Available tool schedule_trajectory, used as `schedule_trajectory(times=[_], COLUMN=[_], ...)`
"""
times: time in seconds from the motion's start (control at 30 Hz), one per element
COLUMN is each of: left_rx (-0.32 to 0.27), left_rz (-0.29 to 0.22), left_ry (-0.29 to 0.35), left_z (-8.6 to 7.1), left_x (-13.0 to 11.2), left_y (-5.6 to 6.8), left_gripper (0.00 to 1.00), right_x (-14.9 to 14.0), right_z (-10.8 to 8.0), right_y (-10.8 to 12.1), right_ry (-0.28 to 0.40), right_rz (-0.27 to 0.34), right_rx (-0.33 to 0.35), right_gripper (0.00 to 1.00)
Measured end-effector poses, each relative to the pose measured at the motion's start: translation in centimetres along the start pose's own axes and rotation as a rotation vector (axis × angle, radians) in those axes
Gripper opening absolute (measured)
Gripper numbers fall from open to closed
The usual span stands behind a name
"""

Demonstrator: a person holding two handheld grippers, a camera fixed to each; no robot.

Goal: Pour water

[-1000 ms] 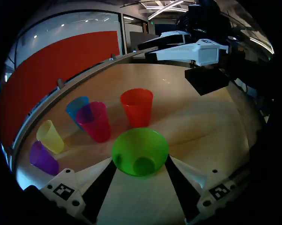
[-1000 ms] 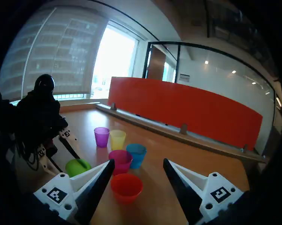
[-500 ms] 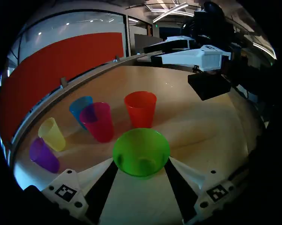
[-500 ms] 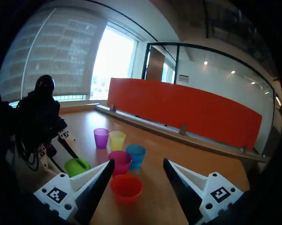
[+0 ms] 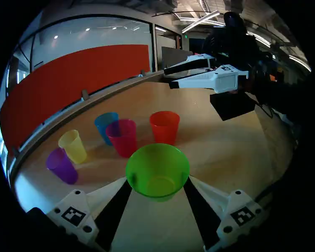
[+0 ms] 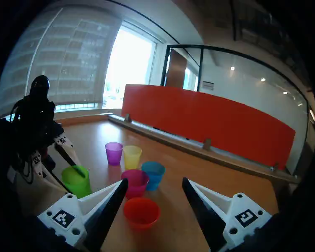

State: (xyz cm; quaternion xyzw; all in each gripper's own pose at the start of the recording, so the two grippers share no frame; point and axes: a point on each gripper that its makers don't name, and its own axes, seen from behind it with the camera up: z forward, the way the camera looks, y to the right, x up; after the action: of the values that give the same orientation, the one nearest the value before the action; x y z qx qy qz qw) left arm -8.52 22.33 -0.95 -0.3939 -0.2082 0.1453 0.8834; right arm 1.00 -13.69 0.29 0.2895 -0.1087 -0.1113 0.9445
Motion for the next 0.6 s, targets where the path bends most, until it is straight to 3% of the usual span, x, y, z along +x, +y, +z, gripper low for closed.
schedule_trajectory(times=[0.3, 0.6], left_rx=[0.097, 0.162], left_rz=[-0.066, -0.151], left_ry=[0.019, 0.013], left_z=[-3.1, -6.1], left_x=[-0.6, -2.7], left_y=[-1.8, -3.0], left_gripper=[0.83, 0.83], right_x=[-0.1, 0.1], right_z=[2.1, 5.0], right_y=[0.4, 1.0], right_ry=[-0.062, -0.167], right_rz=[-0.041, -0.077], right_rx=[0.038, 0.108], right_gripper=[1.00, 1.00])
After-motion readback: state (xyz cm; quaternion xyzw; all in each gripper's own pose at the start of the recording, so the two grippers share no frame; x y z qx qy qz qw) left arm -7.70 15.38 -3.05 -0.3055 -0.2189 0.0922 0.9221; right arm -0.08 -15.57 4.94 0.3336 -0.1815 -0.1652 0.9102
